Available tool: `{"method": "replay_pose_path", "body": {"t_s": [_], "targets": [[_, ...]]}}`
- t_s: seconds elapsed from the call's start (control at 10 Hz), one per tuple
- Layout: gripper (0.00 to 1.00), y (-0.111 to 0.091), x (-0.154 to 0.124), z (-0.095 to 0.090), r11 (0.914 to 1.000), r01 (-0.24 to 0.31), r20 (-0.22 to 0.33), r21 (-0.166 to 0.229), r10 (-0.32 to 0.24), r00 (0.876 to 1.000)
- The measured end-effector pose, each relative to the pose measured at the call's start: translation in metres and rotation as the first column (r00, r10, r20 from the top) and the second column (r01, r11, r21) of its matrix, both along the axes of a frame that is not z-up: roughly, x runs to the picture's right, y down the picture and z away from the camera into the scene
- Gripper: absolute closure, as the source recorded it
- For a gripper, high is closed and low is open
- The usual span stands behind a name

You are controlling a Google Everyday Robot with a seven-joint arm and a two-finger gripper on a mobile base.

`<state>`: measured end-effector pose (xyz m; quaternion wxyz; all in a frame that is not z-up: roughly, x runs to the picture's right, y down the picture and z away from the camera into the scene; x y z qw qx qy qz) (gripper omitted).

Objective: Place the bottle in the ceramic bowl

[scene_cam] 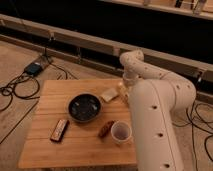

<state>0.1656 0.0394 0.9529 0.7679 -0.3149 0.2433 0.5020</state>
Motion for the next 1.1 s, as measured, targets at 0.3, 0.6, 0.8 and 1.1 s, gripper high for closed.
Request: {"method": "replay_pose_path", "body": {"t_s": [0.3,0.6,0.8,1.1], "targets": [[0.62,0.009,-0.002,0.009,0.9989,-0.012,0.002,-0.045,0.012,1.0],[0.93,-0.004,-0.003,0.004,0.9988,-0.013,-0.003,-0.046,0.013,1.0],[1.0,-0.03,-0.009,-0.013,0.9999,0.005,-0.003,-0.013,-0.005,1.0],[1.0,-0.062,-0.054,-0.051,0.9965,0.074,0.059,0.041,-0.076,0.995]]}}
